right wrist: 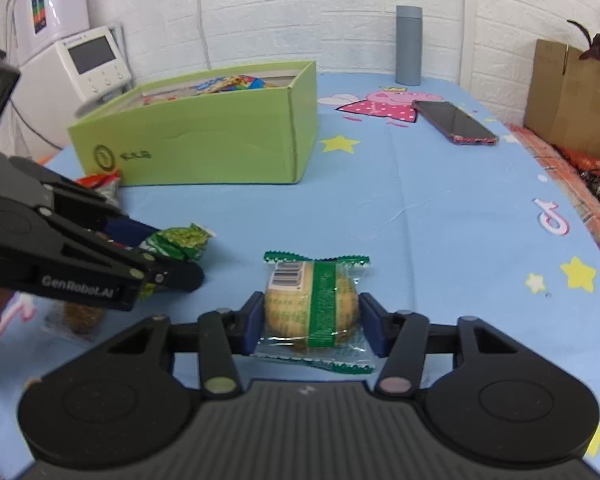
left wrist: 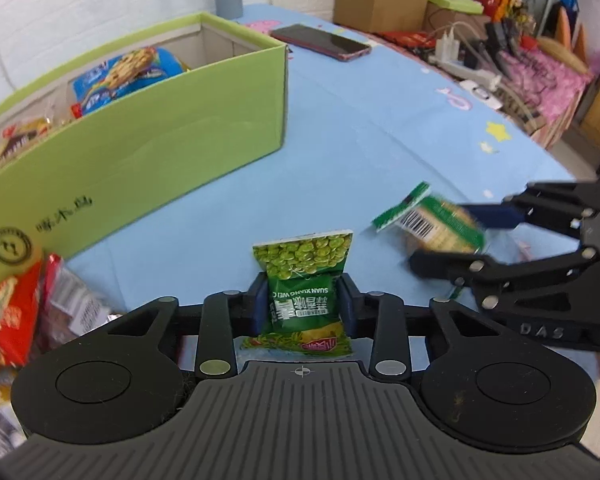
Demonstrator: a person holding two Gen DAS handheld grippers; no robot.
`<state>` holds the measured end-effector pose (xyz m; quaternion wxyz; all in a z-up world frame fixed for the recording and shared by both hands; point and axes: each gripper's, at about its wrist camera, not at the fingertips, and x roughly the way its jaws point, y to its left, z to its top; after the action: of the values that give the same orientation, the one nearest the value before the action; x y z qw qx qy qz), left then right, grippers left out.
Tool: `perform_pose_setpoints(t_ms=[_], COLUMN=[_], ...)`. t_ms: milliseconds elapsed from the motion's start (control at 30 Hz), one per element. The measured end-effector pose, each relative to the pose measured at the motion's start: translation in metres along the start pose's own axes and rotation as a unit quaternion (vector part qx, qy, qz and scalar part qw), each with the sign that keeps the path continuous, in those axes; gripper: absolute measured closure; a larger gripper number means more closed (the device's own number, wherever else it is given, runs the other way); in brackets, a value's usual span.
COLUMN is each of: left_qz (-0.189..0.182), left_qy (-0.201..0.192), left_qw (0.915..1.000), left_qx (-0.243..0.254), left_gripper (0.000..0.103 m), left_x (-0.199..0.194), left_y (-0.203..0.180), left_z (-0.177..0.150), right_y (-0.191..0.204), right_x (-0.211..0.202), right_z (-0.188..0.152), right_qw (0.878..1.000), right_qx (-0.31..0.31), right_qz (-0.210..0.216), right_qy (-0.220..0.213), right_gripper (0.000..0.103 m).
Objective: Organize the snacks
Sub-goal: 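Grasp the green pea snack bag with the left tool while the right tool grasps the green-wrapped biscuit, then carry the pea bag and biscuit into the green box with both tools and release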
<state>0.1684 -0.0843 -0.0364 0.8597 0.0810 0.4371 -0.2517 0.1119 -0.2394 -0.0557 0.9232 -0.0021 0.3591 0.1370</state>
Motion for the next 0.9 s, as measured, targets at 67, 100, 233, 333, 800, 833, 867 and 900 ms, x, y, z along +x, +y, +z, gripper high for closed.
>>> perform_pose_setpoints(t_ms=[67, 100, 233, 333, 800, 833, 867, 900], left_qz=[-0.01, -0.013, -0.041, -0.045, 0.081, 0.091, 0.097, 0.099], left_qy=[0.002, -0.001, -0.027, -0.052, -0.097, -0.088, -0.079, -0.077], left_qw=[0.9998, 0.9997, 0.9973, 0.9952, 0.9845, 0.9845, 0.9844, 0.984], left_qx=[-0.016, -0.023, -0.054, -0.069, -0.122, -0.122, -0.124, -0.126], left_gripper=[0.088, 0.088, 0.088, 0.088, 0.087, 0.086, 0.085, 0.077], left_x=[-0.008, -0.013, -0.045, -0.066, -0.032, -0.022, -0.014, -0.011], left_y=[0.003, 0.005, 0.02, 0.038, 0.15, 0.157, 0.162, 0.165], left_z=[-0.006, -0.009, -0.008, 0.01, 0.112, 0.111, 0.109, 0.107], right_y=[0.005, 0.006, 0.011, 0.013, 0.031, 0.032, 0.033, 0.034], right_x=[-0.008, -0.013, -0.037, -0.051, 0.086, 0.099, 0.112, 0.119], right_z=[-0.007, -0.009, -0.008, 0.014, 0.175, 0.176, 0.177, 0.176], right_qw=[1.0, 1.0, 0.999, 0.997, 0.993, 0.993, 0.994, 0.994], right_qx=[-0.002, 0.001, 0.021, 0.022, -0.047, -0.052, -0.057, -0.061], right_qz=[-0.009, -0.006, 0.019, 0.045, 0.08, 0.076, 0.073, 0.073], right_qy=[-0.003, -0.007, -0.035, -0.067, -0.08, -0.069, -0.057, -0.051], right_gripper=[0.047, 0.047, 0.047, 0.047, 0.046, 0.044, 0.039, 0.035])
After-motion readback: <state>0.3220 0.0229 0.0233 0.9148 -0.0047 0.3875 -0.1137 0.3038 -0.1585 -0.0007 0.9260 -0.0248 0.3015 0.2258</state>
